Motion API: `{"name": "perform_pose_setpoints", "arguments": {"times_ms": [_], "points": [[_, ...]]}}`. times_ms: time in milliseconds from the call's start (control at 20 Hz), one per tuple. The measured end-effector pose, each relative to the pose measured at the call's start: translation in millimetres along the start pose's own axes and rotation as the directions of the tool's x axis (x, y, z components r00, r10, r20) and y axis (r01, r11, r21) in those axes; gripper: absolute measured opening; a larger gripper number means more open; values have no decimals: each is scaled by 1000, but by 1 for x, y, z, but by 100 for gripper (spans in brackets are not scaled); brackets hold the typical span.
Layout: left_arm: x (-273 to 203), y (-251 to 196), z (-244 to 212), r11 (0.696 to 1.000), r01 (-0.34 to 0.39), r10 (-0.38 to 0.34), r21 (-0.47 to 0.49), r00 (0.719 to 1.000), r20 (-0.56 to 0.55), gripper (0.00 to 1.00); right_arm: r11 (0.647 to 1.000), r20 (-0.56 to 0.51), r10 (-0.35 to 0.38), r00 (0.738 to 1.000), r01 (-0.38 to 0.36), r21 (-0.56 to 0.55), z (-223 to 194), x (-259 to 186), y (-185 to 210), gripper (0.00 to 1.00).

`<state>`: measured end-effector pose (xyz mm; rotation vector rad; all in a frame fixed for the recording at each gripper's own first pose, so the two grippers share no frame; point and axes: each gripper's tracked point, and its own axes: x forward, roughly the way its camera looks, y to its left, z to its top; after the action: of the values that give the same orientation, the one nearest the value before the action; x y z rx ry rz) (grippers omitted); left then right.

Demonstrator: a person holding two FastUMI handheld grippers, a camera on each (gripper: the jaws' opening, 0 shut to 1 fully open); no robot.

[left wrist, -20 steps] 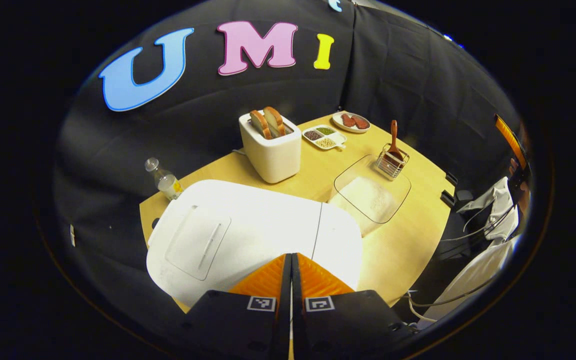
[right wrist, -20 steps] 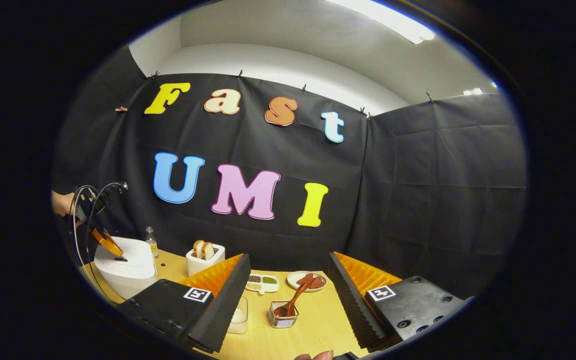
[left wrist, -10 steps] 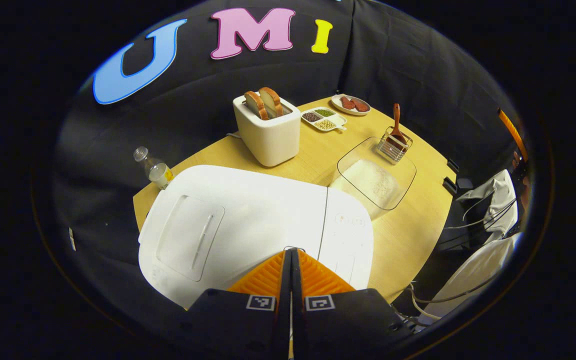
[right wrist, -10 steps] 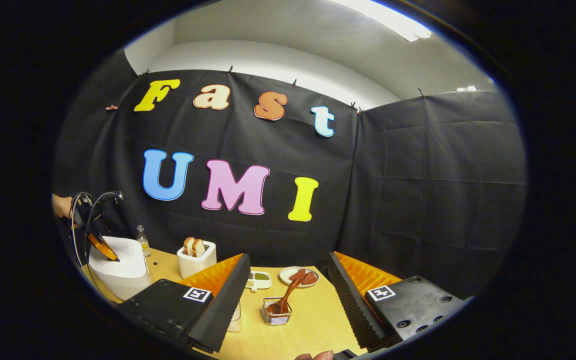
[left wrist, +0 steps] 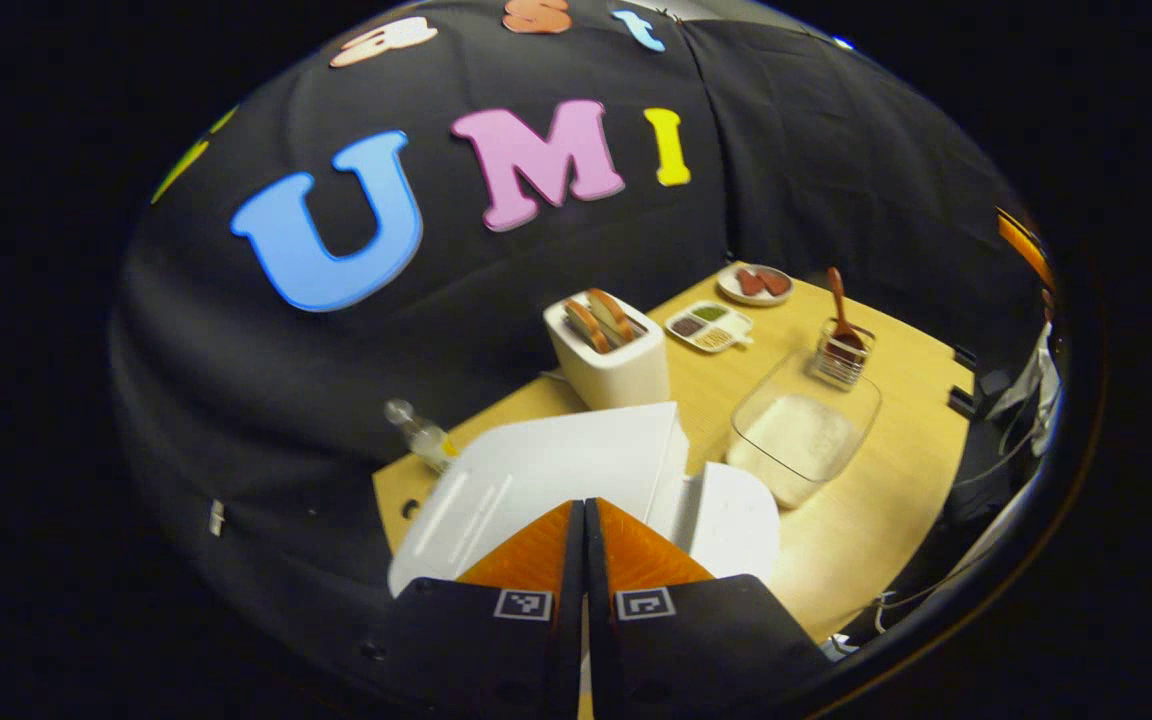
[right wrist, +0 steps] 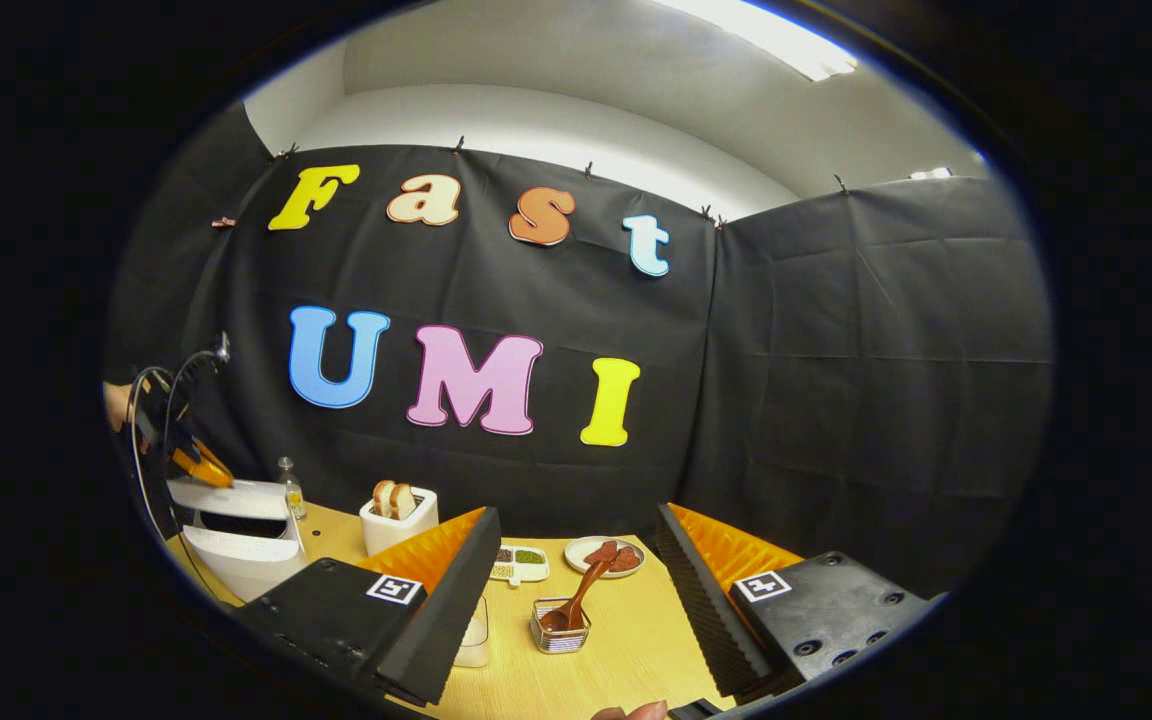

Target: Close the left gripper, press the button to open the rice cooker; take a wooden spoon from the chopstick holder with the right hand, scoop a spoonful of rice and pour it into the rice cooker, then put the wooden spoon back into the chopstick holder.

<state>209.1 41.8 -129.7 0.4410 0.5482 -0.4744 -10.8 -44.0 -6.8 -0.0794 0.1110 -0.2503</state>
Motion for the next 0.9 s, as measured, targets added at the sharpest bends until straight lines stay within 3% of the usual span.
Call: {"name": "perform_pose_setpoints", "arguments": {"times_ms": [100,200,250,400,450,500,600,900], "points": [[-19,39,29,977,-213,213,-13,970,118,9,1000,1,4,1000,-4,-2,-1,0,0,97],[-44,46,56,959,-277,285,-67,933,221,11,1000,-1,11,1000,-11,-1,-2,-1,0,97],[-55,42,66,953,-286,302,-97,916,264,17,1000,2,15,1000,-15,4,0,-1,1,97],[-83,36,87,931,-316,362,-181,860,360,92,1000,15,23,1000,-24,16,2,-3,1,97],[-94,30,93,923,-322,381,-210,840,388,88,999,15,32,999,-32,20,1,-3,2,97],[-104,23,99,914,-328,401,-239,819,410,95,999,13,41,999,-42,26,0,-3,2,97],[-120,14,108,897,-332,433,-291,786,441,96,997,5,69,998,-69,35,-5,-2,3,97],[-154,-46,110,855,-340,492,-393,773,400,96,981,-99,177,979,-168,92,-46,26,-7,98]]}}
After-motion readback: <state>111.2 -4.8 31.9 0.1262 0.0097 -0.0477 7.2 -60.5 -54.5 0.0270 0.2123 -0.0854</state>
